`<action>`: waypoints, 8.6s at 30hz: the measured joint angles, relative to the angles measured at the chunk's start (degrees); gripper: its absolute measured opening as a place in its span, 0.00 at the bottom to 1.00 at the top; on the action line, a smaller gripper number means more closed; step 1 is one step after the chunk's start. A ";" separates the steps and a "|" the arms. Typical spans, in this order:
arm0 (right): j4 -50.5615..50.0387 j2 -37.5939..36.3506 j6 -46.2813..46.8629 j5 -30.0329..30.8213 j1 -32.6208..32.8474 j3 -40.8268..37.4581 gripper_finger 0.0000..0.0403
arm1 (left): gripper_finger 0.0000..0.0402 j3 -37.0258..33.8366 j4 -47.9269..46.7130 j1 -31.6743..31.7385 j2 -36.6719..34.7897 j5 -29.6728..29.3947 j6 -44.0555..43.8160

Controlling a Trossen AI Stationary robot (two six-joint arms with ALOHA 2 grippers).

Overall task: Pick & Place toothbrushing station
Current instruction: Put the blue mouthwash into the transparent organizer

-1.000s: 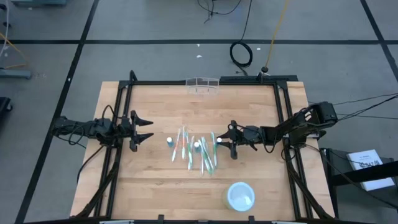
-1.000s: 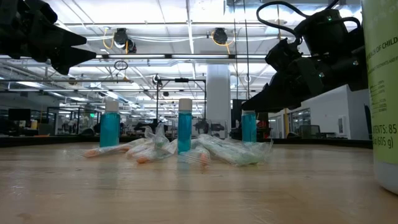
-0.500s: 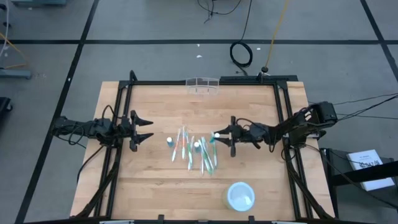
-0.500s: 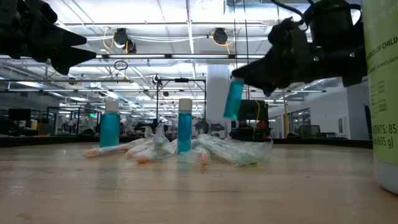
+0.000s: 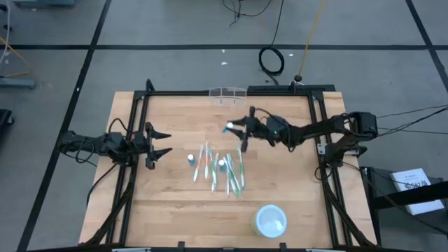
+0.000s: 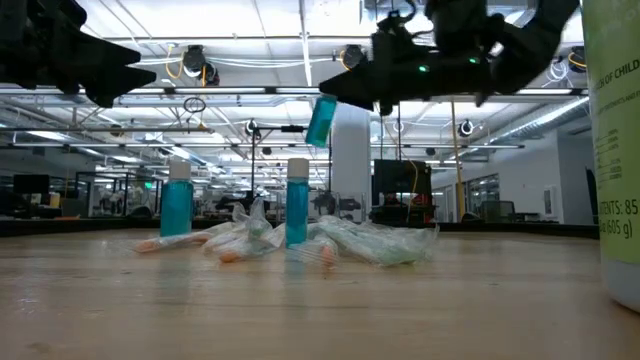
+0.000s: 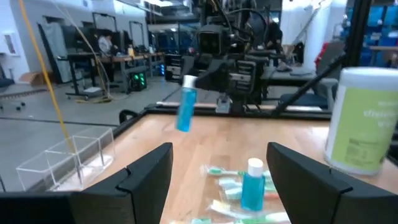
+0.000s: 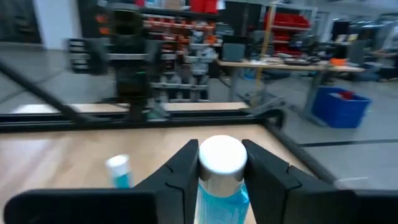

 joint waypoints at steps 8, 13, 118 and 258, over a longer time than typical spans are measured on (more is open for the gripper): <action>-9.52 0.11 -1.13 -0.32 -10.95 9.69 0.25 | 0.66 0.00 3.50 0.00 0.00 -0.31 3.51; -11.56 4.59 1.69 -7.26 -16.39 15.76 0.24 | 0.66 0.00 4.15 0.00 0.00 -0.35 1.86; -48.85 -4.63 -7.37 -8.50 -12.65 28.07 0.45 | 0.66 0.02 9.48 -0.04 29.06 -1.54 -17.35; -47.00 -9.05 -11.71 -8.68 -14.24 22.21 0.45 | 0.43 26.40 -33.43 6.10 76.13 13.69 -12.19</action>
